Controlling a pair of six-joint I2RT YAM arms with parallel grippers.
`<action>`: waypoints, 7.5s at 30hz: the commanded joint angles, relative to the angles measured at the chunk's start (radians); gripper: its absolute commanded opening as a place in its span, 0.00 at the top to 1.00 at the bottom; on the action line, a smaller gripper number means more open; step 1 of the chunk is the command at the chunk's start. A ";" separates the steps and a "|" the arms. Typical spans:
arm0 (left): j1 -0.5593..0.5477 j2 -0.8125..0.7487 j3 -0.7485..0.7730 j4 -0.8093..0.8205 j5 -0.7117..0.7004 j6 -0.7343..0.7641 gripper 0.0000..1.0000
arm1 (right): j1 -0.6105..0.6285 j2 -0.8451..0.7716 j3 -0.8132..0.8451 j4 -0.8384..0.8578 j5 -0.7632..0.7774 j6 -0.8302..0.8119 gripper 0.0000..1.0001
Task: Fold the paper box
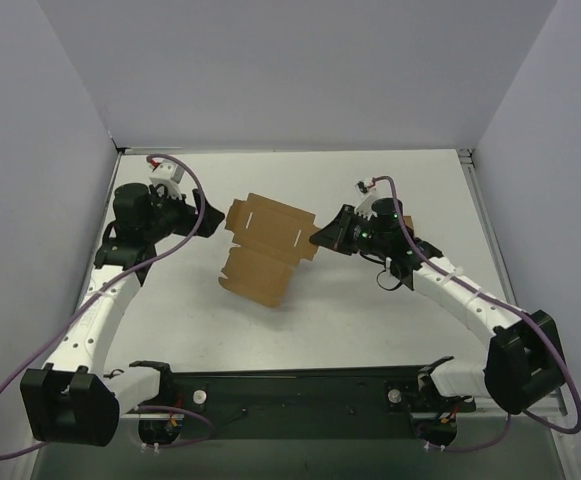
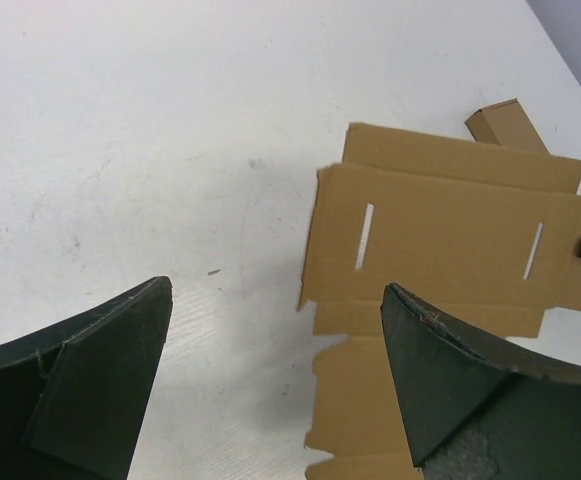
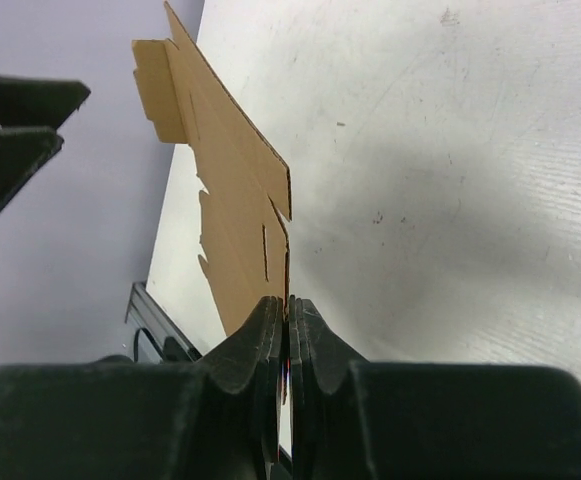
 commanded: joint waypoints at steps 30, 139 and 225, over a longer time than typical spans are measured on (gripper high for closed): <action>-0.087 0.162 0.035 0.037 0.265 0.007 0.32 | -0.008 -0.167 0.037 -0.173 -0.094 -0.190 1.00; -0.345 0.041 0.028 0.011 0.303 0.248 0.20 | 0.317 -0.150 0.121 -0.442 0.170 -0.727 1.00; -0.606 0.125 0.037 -0.019 -0.022 0.213 1.00 | 0.329 -0.103 0.179 -0.483 0.460 -0.685 1.00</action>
